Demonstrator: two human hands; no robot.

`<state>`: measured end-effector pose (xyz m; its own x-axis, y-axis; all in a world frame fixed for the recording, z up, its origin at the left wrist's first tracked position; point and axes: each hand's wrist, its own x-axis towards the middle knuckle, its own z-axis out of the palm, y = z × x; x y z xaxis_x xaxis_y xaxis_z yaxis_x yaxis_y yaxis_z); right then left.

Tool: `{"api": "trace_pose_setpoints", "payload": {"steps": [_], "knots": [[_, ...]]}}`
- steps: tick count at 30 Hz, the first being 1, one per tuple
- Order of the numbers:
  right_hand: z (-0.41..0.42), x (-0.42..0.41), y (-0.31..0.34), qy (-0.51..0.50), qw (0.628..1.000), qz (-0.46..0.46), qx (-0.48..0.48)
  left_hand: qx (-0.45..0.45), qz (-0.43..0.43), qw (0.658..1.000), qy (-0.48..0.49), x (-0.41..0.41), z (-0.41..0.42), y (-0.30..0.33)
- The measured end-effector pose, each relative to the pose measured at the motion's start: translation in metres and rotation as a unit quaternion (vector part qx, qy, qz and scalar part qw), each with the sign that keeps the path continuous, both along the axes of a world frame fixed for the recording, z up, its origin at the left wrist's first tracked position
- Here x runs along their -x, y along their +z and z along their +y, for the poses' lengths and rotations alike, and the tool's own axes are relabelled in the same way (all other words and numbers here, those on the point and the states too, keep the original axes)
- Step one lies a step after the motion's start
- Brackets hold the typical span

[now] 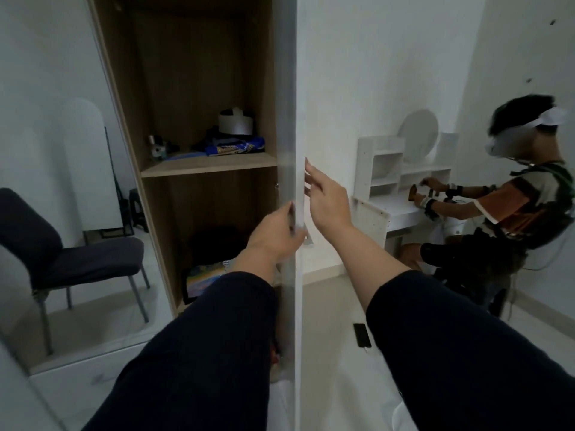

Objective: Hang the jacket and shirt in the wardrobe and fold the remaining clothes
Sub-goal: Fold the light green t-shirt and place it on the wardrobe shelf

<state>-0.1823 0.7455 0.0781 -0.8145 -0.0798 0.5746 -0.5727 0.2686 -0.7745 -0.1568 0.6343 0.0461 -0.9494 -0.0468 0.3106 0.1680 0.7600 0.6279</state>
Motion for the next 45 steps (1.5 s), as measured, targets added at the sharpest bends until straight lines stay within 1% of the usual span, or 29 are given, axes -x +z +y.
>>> {"api": "trace_pose_setpoints", "payload": {"steps": [4,8,10,12,16,21,23,24,25,26,27,28,29,30,32,34,37,40,45], "knots": [[-0.042,0.003,-0.008,0.043,0.994,0.026,-0.099,-0.002,0.013,0.998,0.061,-0.013,-0.044,0.002],[-0.085,0.005,-0.015,0.087,0.975,0.065,-0.196,0.005,0.018,0.992,0.123,-0.021,-0.088,0.002],[-0.108,0.007,-0.021,0.130,0.968,0.060,-0.207,0.009,0.030,0.988,0.154,-0.022,-0.111,0.000],[-0.137,0.011,-0.026,0.151,0.963,0.058,-0.217,0.009,0.031,0.982,0.187,-0.018,-0.135,-0.001],[-0.197,0.029,-0.034,0.159,0.953,0.055,-0.253,0.010,0.012,0.972,0.235,-0.003,-0.192,-0.003],[-0.258,0.071,-0.051,0.174,0.929,0.067,-0.320,-0.007,0.013,0.968,0.249,0.032,-0.265,-0.006],[-0.279,0.085,-0.053,0.157,0.926,0.082,-0.332,-0.007,0.012,0.968,0.250,0.050,-0.293,-0.007],[-0.288,0.090,-0.053,0.129,0.930,0.097,-0.331,-0.001,0.013,0.968,0.251,0.058,-0.305,-0.006],[-0.297,0.096,-0.051,0.091,0.936,0.124,-0.316,0.025,0.013,0.966,0.259,0.065,-0.318,-0.006],[-0.307,0.103,-0.048,0.048,0.939,0.164,-0.298,0.086,0.009,0.957,0.277,0.072,-0.330,-0.005],[-0.317,0.113,-0.045,0.005,0.933,0.211,-0.290,0.165,0.001,0.939,0.303,0.079,-0.341,-0.004],[-0.327,0.124,-0.041,-0.032,0.919,0.254,-0.300,0.230,-0.004,0.917,0.325,0.087,-0.351,-0.002],[-0.337,0.136,-0.037,-0.057,0.901,0.279,-0.328,0.271,-0.002,0.901,0.339,0.096,-0.362,-0.001],[-0.345,0.147,-0.033,-0.069,0.885,0.282,-0.364,0.293,0.008,0.890,0.349,0.104,-0.371,0.002],[-0.360,0.167,-0.029,-0.084,0.859,0.259,-0.435,0.314,0.034,0.875,0.367,0.119,-0.389,0.005],[-0.373,0.180,-0.032,-0.098,0.842,0.243,-0.472,0.337,0.057,0.860,0.378,0.130,-0.402,0.006],[-0.387,0.197,-0.038,-0.099,0.848,0.236,-0.463,0.375,0.080,0.843,0.378,0.144,-0.418,0.004],[-0.392,0.210,-0.039,-0.095,0.847,0.244,-0.463,0.383,0.083,0.844,0.366,0.155,-0.431,0.001],[-0.399,0.222,-0.041,-0.090,0.851,0.240,-0.459,0.349,0.079,0.860,0.363,0.168,-0.432,-0.006]]}}
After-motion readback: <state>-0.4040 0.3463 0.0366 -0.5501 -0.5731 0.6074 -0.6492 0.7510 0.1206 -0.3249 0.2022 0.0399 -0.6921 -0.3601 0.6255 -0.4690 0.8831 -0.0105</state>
